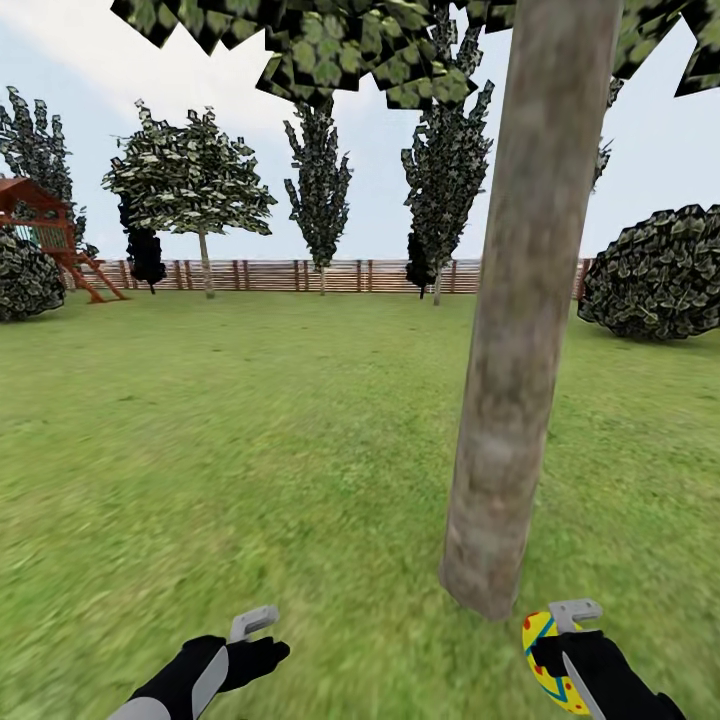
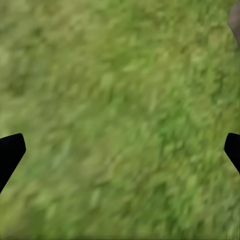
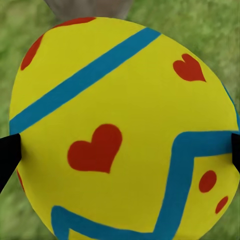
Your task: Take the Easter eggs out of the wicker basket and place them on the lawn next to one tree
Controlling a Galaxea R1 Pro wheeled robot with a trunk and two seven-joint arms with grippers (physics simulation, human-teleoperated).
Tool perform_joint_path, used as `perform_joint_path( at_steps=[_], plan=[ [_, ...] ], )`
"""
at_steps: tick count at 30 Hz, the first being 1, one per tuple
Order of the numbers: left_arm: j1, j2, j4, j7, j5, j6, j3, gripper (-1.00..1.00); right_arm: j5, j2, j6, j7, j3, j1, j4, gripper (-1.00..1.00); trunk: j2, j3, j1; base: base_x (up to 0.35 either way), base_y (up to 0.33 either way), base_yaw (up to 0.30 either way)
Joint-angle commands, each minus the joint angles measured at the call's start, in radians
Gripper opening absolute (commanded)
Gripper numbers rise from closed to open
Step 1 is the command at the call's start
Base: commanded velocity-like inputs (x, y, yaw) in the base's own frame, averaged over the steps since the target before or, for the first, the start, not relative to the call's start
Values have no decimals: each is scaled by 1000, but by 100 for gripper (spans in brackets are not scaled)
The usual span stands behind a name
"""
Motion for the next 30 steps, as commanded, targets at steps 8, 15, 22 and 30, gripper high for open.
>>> perform_joint_path(
  at_steps=[8,15,22,30],
  plan=[
    [0,0,-3,-2,9,7,4,100,3,1,6,-3,5,-1,0,-100,-57,-26,31,0,0,0],
    [0,0,-3,-1,9,8,4,100,3,1,6,-3,5,-1,1,-100,-106,-48,57,0,0,0],
    [0,0,-3,-2,9,8,4,100,3,1,6,-3,5,-1,1,-100,-155,-70,84,0,0,0],
    [0,0,-4,-2,9,8,4,100,3,1,6,-3,5,-1,2,-100,-211,-95,115,0,0,0]
  ],
)
